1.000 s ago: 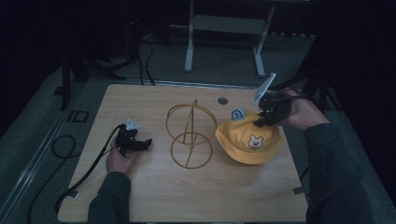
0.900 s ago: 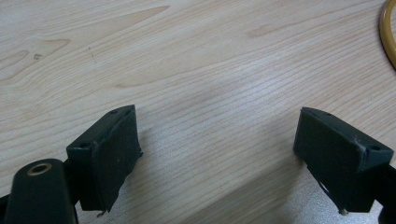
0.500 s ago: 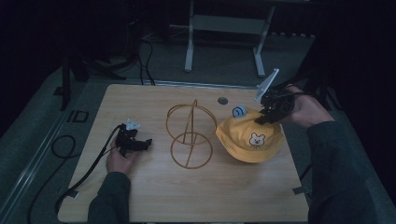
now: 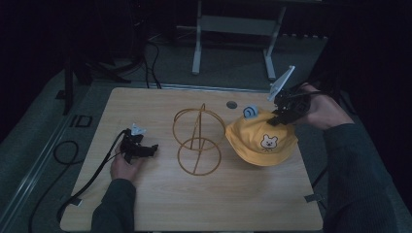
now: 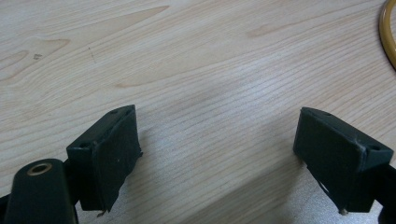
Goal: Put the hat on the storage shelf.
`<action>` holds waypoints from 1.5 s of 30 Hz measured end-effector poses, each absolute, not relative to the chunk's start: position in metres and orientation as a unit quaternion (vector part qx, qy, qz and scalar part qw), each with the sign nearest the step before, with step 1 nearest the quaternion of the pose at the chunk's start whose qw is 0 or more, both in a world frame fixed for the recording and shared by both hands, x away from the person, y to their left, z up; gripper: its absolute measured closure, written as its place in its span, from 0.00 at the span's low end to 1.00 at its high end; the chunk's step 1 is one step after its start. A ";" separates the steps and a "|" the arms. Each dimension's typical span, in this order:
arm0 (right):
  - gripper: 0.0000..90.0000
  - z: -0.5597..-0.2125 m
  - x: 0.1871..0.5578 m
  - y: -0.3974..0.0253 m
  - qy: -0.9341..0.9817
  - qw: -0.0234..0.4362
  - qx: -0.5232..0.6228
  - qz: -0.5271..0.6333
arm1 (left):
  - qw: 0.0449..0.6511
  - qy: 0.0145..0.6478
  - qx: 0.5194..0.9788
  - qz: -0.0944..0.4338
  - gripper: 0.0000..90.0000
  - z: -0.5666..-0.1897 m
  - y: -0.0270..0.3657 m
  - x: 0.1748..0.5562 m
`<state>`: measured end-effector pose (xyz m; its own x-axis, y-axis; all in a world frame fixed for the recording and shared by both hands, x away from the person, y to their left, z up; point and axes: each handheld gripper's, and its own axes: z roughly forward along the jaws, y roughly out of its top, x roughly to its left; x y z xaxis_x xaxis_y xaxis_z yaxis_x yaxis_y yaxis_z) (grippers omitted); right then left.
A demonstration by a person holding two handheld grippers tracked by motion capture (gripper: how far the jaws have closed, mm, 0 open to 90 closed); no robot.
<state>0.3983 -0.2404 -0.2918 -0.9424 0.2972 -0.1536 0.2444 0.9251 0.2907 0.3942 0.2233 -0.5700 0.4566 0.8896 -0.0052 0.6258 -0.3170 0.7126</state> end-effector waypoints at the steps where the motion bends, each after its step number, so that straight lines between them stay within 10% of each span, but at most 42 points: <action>1: 0.82 -0.291 0.398 -0.241 0.976 0.098 0.140 0.135 | 0.331 0.482 0.787 0.199 0.16 -0.570 0.223 0.394; 45: 0.82 -0.252 0.394 -0.249 0.969 0.115 0.147 0.163 | 0.331 0.481 0.787 0.200 0.16 -0.570 0.223 0.394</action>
<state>0.3935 -0.2493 -0.2523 -0.9306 0.3219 -0.1746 0.2468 0.9035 0.3504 0.3942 0.2234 -0.5700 0.4574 0.8893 -0.0037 0.6251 -0.3186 0.7126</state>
